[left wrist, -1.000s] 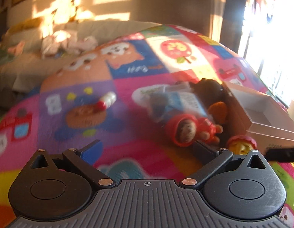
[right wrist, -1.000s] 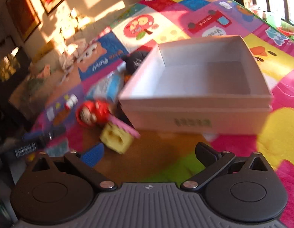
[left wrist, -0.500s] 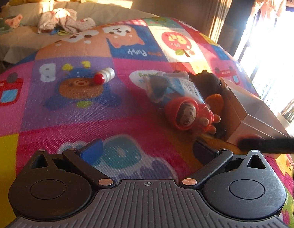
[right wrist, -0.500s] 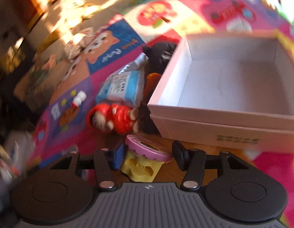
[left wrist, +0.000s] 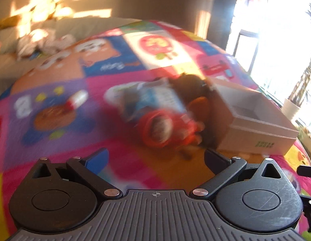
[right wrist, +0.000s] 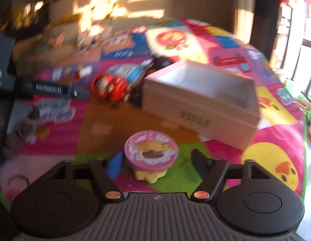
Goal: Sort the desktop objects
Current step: 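Grasp the pink-and-yellow house toy with the right gripper while the left grasps the red doll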
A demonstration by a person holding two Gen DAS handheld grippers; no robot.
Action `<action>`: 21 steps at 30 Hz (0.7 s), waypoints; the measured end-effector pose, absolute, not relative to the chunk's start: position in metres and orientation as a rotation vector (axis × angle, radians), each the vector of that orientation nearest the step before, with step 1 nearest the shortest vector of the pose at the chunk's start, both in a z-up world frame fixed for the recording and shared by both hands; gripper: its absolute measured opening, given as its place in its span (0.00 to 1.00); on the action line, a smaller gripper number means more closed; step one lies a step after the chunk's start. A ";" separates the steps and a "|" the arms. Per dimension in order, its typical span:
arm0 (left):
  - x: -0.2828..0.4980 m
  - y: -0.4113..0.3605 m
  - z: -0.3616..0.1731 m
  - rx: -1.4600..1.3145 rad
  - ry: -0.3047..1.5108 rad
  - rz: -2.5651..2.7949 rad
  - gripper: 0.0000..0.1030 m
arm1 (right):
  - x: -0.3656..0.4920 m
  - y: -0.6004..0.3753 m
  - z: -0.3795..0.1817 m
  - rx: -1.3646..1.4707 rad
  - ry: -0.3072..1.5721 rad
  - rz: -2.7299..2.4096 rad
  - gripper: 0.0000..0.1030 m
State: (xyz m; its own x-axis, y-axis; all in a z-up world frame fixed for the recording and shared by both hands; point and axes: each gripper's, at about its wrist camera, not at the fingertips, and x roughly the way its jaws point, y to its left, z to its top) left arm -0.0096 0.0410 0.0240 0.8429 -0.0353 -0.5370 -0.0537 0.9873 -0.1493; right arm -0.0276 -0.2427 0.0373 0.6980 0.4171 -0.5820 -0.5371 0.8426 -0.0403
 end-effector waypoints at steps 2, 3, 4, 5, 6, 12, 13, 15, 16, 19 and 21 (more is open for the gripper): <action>0.008 0.027 0.025 -0.115 0.554 0.013 1.00 | -0.029 -0.249 0.040 -0.183 0.574 0.526 0.76; 0.019 0.020 0.024 -0.084 0.556 0.022 1.00 | -0.030 -0.250 0.039 -0.181 0.567 0.529 0.77; 0.029 0.014 0.022 -0.058 0.564 0.029 1.00 | -0.031 -0.250 0.039 -0.186 0.562 0.533 0.78; 0.040 0.007 0.018 -0.024 0.577 0.038 1.00 | -0.032 -0.250 0.037 -0.191 0.561 0.536 0.78; 0.047 0.002 0.016 0.005 0.586 0.059 1.00 | -0.032 -0.249 0.036 -0.193 0.561 0.540 0.78; 0.058 -0.004 0.009 0.072 0.600 0.104 0.95 | -0.027 -0.246 0.032 -0.158 0.578 0.562 0.78; 0.055 -0.003 0.010 0.073 0.603 0.098 0.95 | -0.025 -0.245 0.032 -0.155 0.585 0.569 0.79; 0.043 0.000 0.012 0.073 0.606 0.078 0.95 | -0.021 -0.240 0.030 -0.156 0.602 0.576 0.79; 0.035 0.001 0.014 0.076 0.606 0.065 0.95 | -0.019 -0.237 0.029 -0.163 0.613 0.578 0.78; 0.005 0.002 0.021 0.095 0.599 0.011 0.95 | -0.019 -0.229 0.026 -0.197 0.630 0.578 0.60; -0.018 0.001 0.026 0.119 0.591 -0.041 0.95 | -0.020 -0.227 0.026 -0.222 0.653 0.577 0.54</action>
